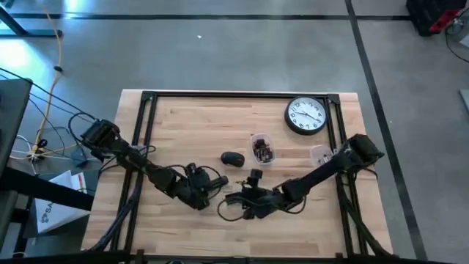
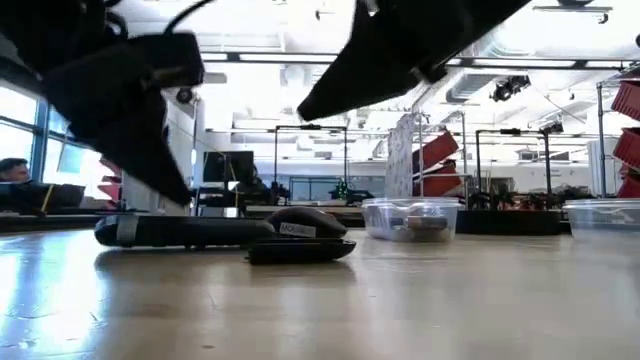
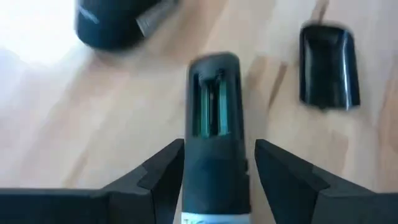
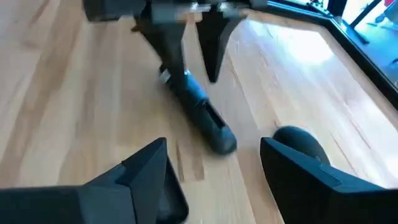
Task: Insert battery
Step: Remove the black cover of the remote, then insert the silver battery into the remote battery compartment
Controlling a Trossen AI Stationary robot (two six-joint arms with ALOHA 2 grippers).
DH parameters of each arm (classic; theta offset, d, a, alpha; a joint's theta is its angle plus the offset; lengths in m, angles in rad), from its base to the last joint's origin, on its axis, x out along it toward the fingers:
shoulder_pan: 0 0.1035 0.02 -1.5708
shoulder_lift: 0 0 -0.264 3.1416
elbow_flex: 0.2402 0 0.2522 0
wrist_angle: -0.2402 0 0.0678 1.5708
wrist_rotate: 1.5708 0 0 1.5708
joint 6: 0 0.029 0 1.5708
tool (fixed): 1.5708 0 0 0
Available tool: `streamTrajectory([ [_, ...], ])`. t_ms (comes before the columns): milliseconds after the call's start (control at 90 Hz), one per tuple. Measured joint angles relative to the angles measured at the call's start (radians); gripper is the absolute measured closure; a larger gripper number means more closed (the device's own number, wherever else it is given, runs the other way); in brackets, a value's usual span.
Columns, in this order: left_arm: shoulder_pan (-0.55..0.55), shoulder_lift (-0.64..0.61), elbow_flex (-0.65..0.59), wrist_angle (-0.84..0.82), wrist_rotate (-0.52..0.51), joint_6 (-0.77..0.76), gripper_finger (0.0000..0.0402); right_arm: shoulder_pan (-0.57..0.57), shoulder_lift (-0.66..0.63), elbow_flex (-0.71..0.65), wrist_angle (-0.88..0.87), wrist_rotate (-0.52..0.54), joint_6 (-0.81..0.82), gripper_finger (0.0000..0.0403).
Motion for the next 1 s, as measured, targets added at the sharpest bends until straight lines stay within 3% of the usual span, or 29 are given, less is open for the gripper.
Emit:
streamTrajectory([
  [222, -0.007, -0.062, 0.001, -0.057, -0.063, 0.003, 0.0224, 0.018, -0.072, 0.000, -0.245, 0.017, 0.144, 0.0176],
  [344, -0.016, -0.104, 0.000, -0.053, -0.102, 0.021, 0.0224, 0.050, -0.143, 0.000, -0.380, 0.113, 0.218, 0.0176],
  [444, -0.017, -0.136, 0.001, -0.012, -0.134, 0.063, 0.0224, 0.074, -0.205, 0.000, -0.524, 0.187, 0.293, 0.0176],
  [556, -0.021, -0.149, 0.000, 0.077, -0.194, 0.139, 0.0224, 0.071, -0.270, 0.000, -0.760, 0.192, 0.457, 0.0176],
  [822, -0.007, -0.148, 0.000, 0.194, -0.302, 0.295, 0.0224, 0.015, -0.315, -0.002, -1.411, -0.047, 0.961, 0.0176],
  [889, 0.000, -0.148, 0.000, 0.199, -0.328, 0.308, 0.0224, 0.004, -0.315, -0.002, -1.473, -0.098, 0.950, 0.0176],
  [1000, 0.018, -0.148, 0.000, 0.199, -0.355, 0.310, 0.0224, -0.023, -0.314, -0.027, -1.485, -0.228, 0.784, 0.0176],
])
